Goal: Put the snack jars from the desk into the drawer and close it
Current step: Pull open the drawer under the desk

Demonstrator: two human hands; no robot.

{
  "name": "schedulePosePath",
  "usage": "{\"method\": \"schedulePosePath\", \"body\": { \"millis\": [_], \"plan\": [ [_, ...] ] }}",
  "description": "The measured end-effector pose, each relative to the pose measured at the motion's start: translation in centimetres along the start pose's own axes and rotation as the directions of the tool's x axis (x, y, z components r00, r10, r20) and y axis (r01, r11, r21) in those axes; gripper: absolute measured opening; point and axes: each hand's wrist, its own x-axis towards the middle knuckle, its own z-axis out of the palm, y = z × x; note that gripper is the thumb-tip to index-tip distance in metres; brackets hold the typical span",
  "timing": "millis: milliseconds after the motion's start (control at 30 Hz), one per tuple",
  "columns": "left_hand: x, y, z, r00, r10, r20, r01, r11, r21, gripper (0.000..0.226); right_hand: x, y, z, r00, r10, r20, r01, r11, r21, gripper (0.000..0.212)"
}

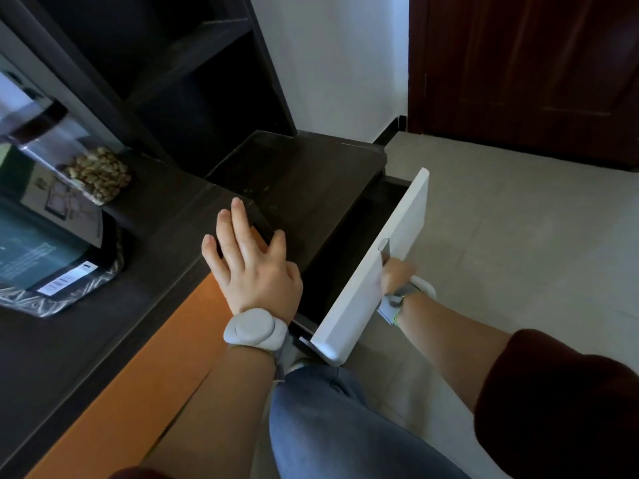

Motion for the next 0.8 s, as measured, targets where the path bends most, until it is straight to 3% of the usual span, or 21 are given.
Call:
{"method": "schedulePosePath", "body": {
  "millis": [100, 167, 233, 267, 300, 333, 367, 433, 500, 667, 800],
  "plan": [
    [-0.3, 1.3, -0.6, 0.993, -0.097, -0.072, 0.085, 0.985, -0.151, 0.030, -0.2, -1.7, -1.1, 0.992, -0.122, 0.015, 0.122, 0.964, -0.235, 0.064],
    [-1.6, 2.4, -0.4, 0.994, -0.091, -0.063, 0.071, 0.960, -0.272, 0.037, -0.8, -2.3, -2.1, 0.919, -0.383, -0.088, 0.344, 0.893, -0.291, 0.056],
    [-3.9, 3.9, -0.1, 0.988, 0.012, 0.152, 0.051, 0.912, -0.406, 0.042, -2.5, -3.0, -2.4, 0.649, -0.760, -0.022, 0.706, 0.613, -0.356, 0.041],
    [-4.8, 4.4, 0.1, 0.932, 0.082, 0.353, 0.091, 0.890, -0.446, 0.048, -3.3, -3.9, -2.1, 0.479, -0.875, 0.067, 0.826, 0.423, -0.373, 0.031],
    [-5.9, 4.9, 0.4, 0.826, 0.143, 0.546, 0.136, 0.888, -0.439, 0.053, -3.6, -4.7, -2.1, 0.348, -0.918, 0.188, 0.889, 0.260, -0.377, 0.022],
    [-7.1, 5.2, 0.9, 0.739, 0.173, 0.651, 0.146, 0.902, -0.406, 0.054, -3.7, -5.4, -2.3, 0.269, -0.900, 0.343, 0.914, 0.126, -0.386, 0.018],
    [-7.9, 5.3, 1.2, 0.722, 0.157, 0.674, 0.151, 0.915, -0.375, 0.047, -3.5, -5.7, -2.7, 0.250, -0.822, 0.512, 0.911, 0.020, -0.412, 0.025],
    [-8.2, 5.2, 1.0, 0.755, 0.095, 0.649, 0.203, 0.907, -0.370, 0.026, -3.4, -5.6, -3.6, 0.266, -0.613, 0.744, 0.850, -0.215, -0.481, 0.045],
    [-8.2, 5.5, 0.5, 0.737, 0.142, 0.661, 0.188, 0.896, -0.402, 0.029, -3.4, -5.5, -4.7, 0.317, -0.510, 0.800, 0.789, -0.326, -0.520, 0.051],
    [-9.0, 6.9, -1.8, 0.630, 0.388, 0.673, 0.152, 0.788, -0.596, 0.028, -3.7, -5.2, -8.3, 0.432, -0.411, 0.803, 0.668, -0.453, -0.591, 0.042],
    [-10.2, 9.6, -3.6, 0.474, 0.570, 0.671, 0.113, 0.716, -0.688, 0.045, -3.8, -4.0, -12.3, 0.565, -0.436, 0.700, 0.578, -0.396, -0.713, 0.043]
  ]
}}
